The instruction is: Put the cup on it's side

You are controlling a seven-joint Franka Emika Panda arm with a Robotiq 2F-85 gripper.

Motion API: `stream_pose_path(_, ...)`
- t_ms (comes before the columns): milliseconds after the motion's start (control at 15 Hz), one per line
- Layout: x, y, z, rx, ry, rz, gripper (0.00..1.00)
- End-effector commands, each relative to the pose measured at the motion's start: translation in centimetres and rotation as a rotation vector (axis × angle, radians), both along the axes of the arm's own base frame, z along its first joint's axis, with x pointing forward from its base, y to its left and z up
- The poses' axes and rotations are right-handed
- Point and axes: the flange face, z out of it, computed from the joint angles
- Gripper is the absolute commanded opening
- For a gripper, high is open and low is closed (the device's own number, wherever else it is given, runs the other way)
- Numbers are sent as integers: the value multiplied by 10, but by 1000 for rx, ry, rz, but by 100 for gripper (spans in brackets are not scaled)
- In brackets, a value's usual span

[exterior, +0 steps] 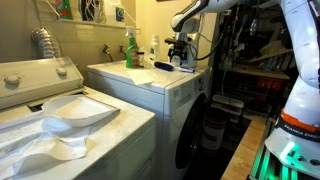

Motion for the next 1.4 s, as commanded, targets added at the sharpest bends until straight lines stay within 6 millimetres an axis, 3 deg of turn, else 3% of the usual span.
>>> stream_pose_path(0, -12, 1, 12, -9, -23, -11, 100)
stream_pose_path(533, -5, 6, 61, -64, -157, 58, 100)
stream_pose_path(1133, 16, 9, 35, -58, -223, 58, 100)
stream_pose_path(1267, 17, 9, 28, -56, -201, 55, 74)
stream_pose_path(1333, 16, 9, 25, -55, -187, 53, 68)
